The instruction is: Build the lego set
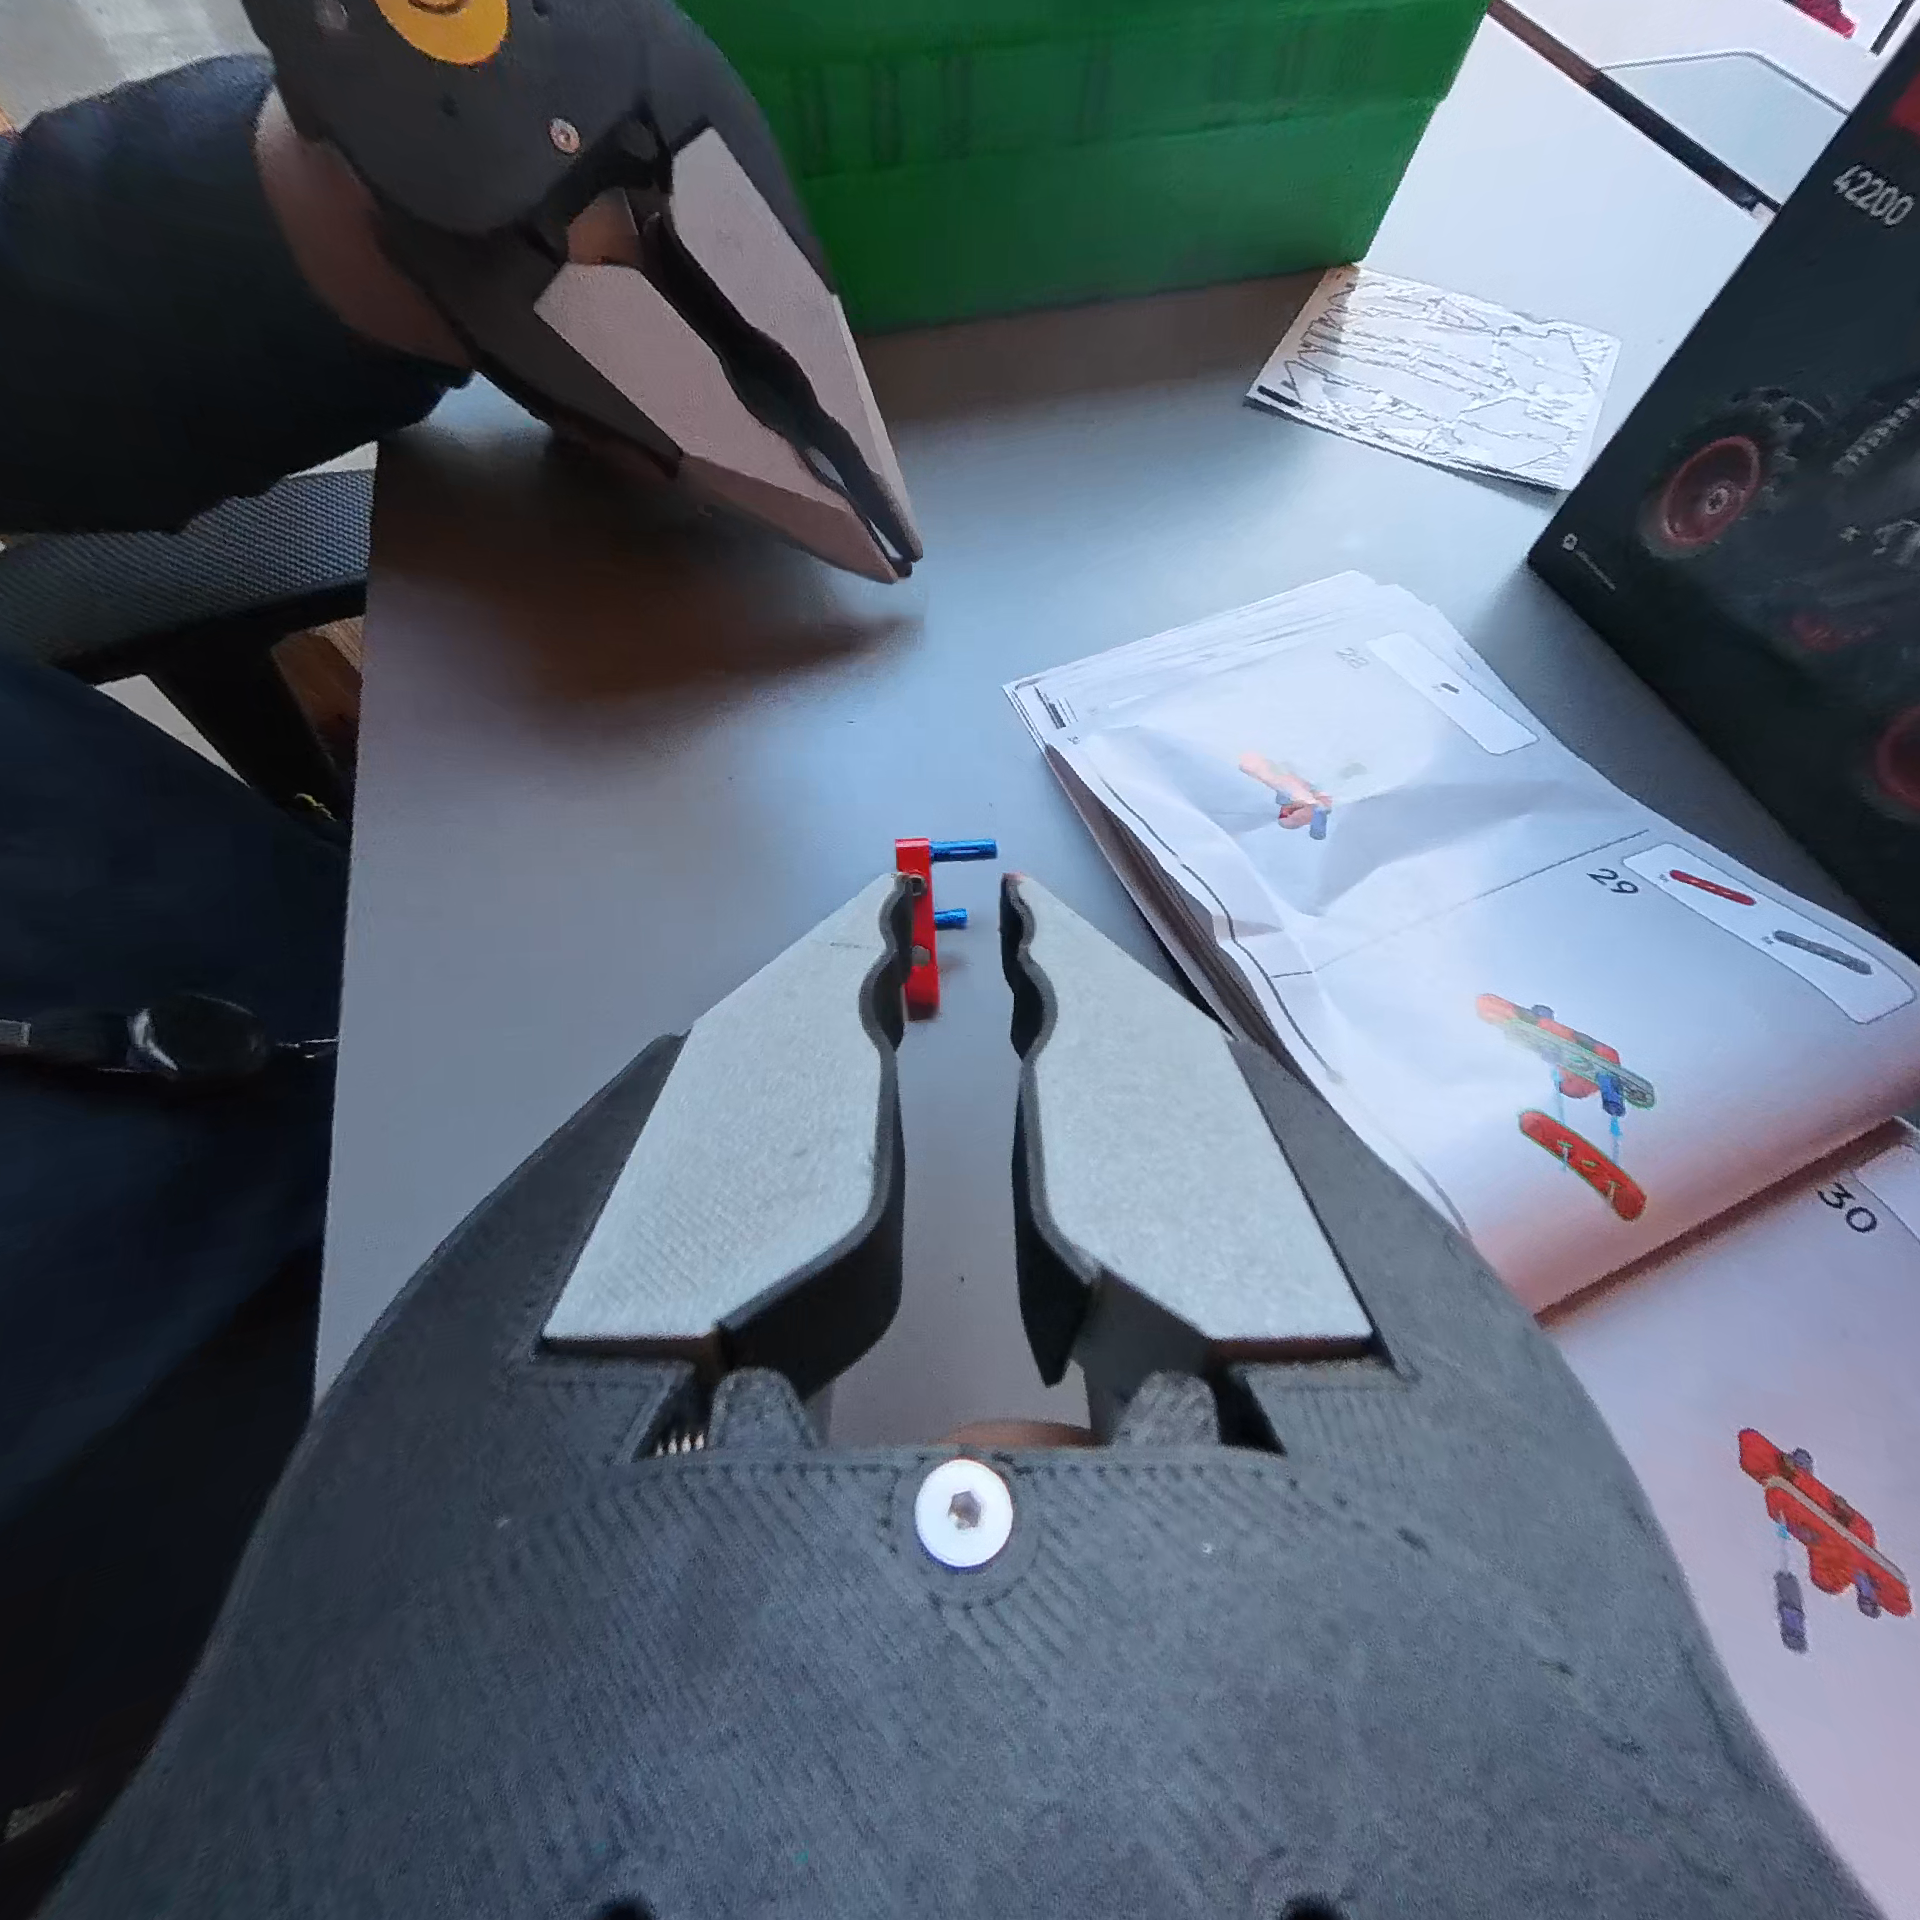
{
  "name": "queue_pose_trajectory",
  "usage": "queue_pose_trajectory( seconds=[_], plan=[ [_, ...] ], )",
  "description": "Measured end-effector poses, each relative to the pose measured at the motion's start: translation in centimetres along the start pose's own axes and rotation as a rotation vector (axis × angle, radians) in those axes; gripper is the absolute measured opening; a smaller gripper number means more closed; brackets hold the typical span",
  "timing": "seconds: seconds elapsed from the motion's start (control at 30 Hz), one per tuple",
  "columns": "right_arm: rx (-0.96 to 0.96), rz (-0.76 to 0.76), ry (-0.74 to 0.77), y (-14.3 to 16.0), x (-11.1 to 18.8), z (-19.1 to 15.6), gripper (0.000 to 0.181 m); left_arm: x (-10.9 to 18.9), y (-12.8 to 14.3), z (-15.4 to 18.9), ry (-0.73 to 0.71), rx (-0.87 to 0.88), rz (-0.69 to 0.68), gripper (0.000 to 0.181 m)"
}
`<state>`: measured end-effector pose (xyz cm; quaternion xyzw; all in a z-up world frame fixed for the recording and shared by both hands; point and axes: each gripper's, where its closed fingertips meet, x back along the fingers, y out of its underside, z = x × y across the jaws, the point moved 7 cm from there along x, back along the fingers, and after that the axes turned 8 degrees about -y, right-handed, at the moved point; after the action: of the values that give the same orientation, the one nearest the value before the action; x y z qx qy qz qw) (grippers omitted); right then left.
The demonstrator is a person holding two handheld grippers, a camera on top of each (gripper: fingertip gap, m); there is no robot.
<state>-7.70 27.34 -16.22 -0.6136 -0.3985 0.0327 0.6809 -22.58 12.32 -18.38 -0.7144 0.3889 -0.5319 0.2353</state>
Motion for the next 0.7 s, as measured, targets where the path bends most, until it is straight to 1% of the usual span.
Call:
queue_pose_trajectory(
  seconds=[0.03,0.13,0.2,0.27,0.33,0.37,0.43,0.57,0.7],
  plan=[
    [-0.004,0.006,-0.008,-0.1,0.0,-0.1,0.014,0.4,-0.7,0.4,0.024,-0.025,0.064,0.002],
    [-0.048,0.05,-0.07,-0.5,-0.2,-0.4,0.014,2.3,-3.2,2.6,0.086,-0.172,0.338,0.002],
    [-0.106,0.101,-0.135,-1.0,-0.4,-0.6,0.011,3.3,-4.6,4.1,0.063,-0.277,0.505,0.002],
    [-0.187,0.167,-0.258,-1.5,-0.5,-1.0,0.011,4.1,-5.5,5.4,0.031,-0.367,0.653,0.002],
    [-0.275,0.222,-0.387,-1.8,-0.6,-1.3,0.015,4.4,-6.0,6.5,0.045,-0.42,0.754,0.002],
    [-0.306,0.242,-0.442,-1.9,-0.5,-1.5,0.016,4.5,-6.3,6.8,0.044,-0.425,0.794,0.003],
    [-0.333,0.276,-0.542,-2.2,-0.4,-2.0,0.016,4.3,-6.7,7.0,0.033,-0.416,0.822,0.003],
    [-0.346,0.325,-0.692,-2.8,0.0,-3.1,0.013,4.9,-7.4,7.4,0.076,-0.379,0.93,0.002],
    [-0.387,0.383,-0.773,-3.2,0.6,-3.0,0.013,4.6,-7.6,7.7,0.081,-0.375,0.921,0.002]
  ],
)
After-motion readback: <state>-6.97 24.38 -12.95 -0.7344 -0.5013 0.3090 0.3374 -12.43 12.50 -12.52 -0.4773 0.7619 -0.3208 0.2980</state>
